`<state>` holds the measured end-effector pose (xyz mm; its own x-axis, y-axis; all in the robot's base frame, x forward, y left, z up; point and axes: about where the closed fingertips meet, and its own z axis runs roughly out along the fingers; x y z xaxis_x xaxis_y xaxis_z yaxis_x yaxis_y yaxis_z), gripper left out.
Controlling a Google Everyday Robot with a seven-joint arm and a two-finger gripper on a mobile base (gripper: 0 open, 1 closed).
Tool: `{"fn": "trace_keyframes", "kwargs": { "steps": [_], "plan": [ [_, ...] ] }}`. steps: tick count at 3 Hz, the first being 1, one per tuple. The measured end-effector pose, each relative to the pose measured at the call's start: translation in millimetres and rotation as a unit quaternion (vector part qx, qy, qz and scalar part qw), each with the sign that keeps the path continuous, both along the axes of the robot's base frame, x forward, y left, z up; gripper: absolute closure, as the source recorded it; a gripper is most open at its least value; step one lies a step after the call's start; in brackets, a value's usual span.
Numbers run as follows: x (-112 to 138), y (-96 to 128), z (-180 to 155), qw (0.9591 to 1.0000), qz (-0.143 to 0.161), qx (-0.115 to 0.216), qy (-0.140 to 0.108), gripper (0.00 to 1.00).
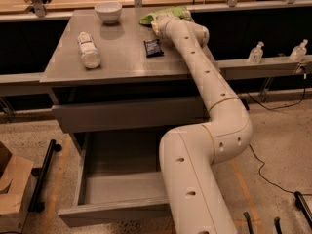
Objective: Place green rice chip bag into middle drawer
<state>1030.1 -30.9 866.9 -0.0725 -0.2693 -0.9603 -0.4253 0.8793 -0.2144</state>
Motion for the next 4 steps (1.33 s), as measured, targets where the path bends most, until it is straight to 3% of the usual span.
{"fn": "trace_keyframes", "kwargs": {
  "steps": [1,2,3,4],
  "plan": [
    [-0.7,-7.0,10.0,0.9999,-0.006,-0.009,-0.009,1.00],
    [-12.4,-19.2,31.4,0.9999,0.006,-0.013,-0.009,1.00],
    [-38.6,-51.6,66.9,0.9996,0.016,-0.025,0.004,1.00],
    [-78.8,-89.3,104.4,0.9977,0.012,-0.043,0.050,1.00]
  ]
}}
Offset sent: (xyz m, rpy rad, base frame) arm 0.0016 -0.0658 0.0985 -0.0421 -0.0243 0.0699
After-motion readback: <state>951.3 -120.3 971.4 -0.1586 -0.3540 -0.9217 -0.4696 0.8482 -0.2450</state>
